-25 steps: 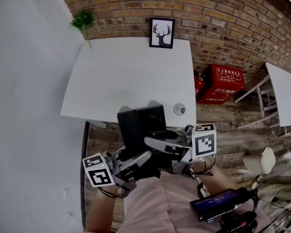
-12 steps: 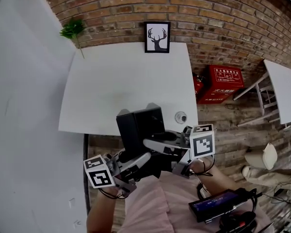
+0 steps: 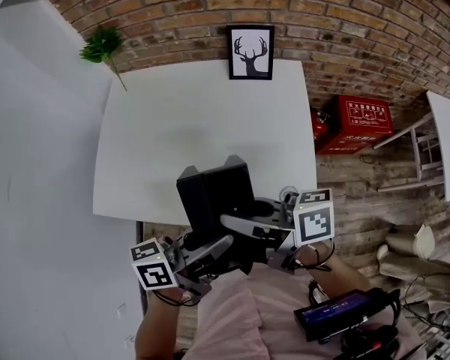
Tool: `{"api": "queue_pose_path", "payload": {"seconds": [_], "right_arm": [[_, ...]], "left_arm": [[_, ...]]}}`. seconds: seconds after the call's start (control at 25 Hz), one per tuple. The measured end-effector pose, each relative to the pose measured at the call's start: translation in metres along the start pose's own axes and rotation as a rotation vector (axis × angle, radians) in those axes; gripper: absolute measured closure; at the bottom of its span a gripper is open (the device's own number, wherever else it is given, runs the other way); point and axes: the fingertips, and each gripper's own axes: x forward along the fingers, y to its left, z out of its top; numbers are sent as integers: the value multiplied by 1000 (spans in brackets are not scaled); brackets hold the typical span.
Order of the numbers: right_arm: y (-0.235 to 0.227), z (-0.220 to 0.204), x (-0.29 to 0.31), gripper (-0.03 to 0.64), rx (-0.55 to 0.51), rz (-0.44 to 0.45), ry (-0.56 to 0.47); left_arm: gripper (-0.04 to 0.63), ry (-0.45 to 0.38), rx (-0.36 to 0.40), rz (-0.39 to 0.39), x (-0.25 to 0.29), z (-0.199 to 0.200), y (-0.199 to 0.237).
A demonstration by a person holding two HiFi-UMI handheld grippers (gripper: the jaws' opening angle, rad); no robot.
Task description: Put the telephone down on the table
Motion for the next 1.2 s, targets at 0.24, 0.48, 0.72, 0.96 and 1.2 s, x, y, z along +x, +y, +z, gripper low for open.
{"api": "queue_pose_path", "payload": {"seconds": [0.24, 0.48, 0.72, 0.96, 1.2], "right_arm": [[-18, 29, 2, 448, 18, 19, -4], [-27, 64, 8, 449, 20, 52, 0], [-18, 88, 15, 448, -14, 69, -4], [-27, 113, 26, 449, -39, 55, -40], [-42, 118, 42, 449, -4, 23, -71]], "left_arm": [[430, 14, -10, 19, 19, 22, 18], [430, 5, 13, 48, 35, 53, 28], [428, -1, 53, 42, 41, 78, 22], [428, 21, 68, 15, 46, 105, 33], [425, 54, 36, 0, 39, 116, 49]]}}
